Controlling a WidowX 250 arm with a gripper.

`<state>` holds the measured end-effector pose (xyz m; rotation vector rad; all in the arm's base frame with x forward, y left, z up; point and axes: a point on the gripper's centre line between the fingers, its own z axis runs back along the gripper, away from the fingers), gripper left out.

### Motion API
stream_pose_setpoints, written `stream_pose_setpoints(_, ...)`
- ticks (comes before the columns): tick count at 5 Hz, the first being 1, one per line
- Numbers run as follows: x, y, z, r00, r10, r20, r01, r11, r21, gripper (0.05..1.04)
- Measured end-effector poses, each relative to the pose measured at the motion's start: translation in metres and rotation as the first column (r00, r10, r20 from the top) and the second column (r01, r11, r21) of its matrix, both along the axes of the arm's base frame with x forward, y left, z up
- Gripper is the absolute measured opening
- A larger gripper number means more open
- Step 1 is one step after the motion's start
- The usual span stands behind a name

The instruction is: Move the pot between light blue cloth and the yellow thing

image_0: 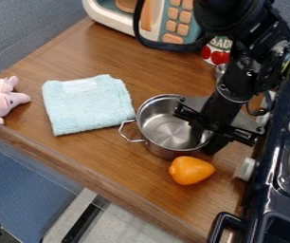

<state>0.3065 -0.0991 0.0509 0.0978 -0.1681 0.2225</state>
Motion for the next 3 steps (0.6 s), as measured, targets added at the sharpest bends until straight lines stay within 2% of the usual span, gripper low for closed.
stream_pose_setpoints(1, 0.001, 0.002, 0.005, 1.000, 0.018, 0.001, -0.018, 1.000, 0.021, 0.739)
stream_pose_setpoints(2, 0.013, -0.002, 0.046, 0.995, 0.029, 0.093, -0.032, 0.999, 0.024, 0.989)
stream_pose_setpoints(3, 0.013, -0.003, 0.092, 0.976, 0.032, 0.215, -0.039, 0.999, 0.026, 1.002)
